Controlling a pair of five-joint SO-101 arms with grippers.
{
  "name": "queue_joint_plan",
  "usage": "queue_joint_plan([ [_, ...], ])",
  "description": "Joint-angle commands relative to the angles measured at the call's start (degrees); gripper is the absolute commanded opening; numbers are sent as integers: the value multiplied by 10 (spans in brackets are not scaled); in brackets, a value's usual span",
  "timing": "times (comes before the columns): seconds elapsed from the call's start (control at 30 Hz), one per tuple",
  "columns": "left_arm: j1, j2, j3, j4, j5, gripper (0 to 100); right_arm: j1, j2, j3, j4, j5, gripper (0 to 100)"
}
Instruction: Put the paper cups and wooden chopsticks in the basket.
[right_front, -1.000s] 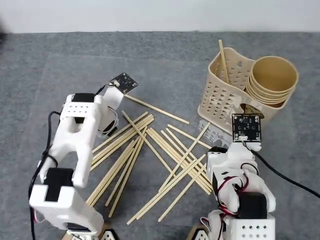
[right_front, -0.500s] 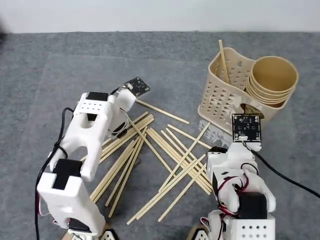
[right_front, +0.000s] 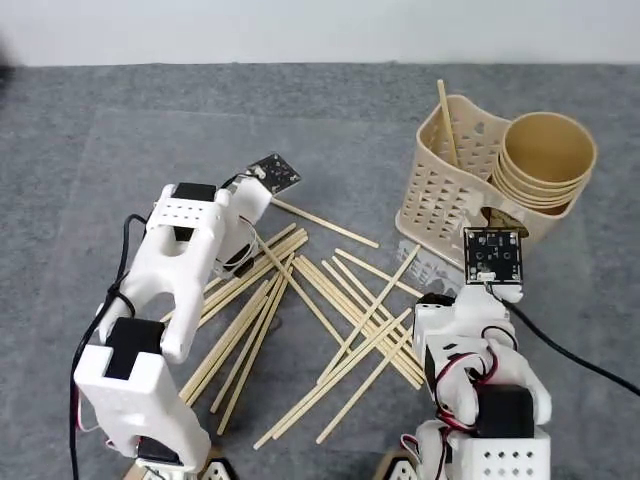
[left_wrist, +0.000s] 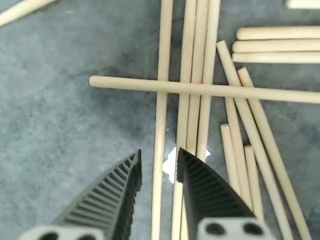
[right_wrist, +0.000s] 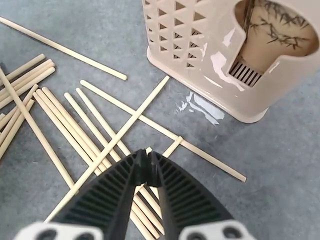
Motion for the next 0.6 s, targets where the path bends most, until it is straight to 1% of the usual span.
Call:
queue_joint_plan([
  [0.0,13,11,-30,4,-5,120,-5,-7,-5,-13,-4,9],
  [0.13,19,40,-47,7,-4,120,-5,-7,-5,-12,-4,9],
  [0.2,18,48,-66,26,-4,120,-5,-7,-5,-10,-4,9],
  [0.33,17,83,-94,35,-4,120,-2,-7,-6,-10,-2,9],
  [0.5,4,131,-155,88,-4,114,-1,-7,-7,-10,-1,9],
  [0.57,3,149,-174,104,-4,88,-1,-7,-7,-10,-1,9],
])
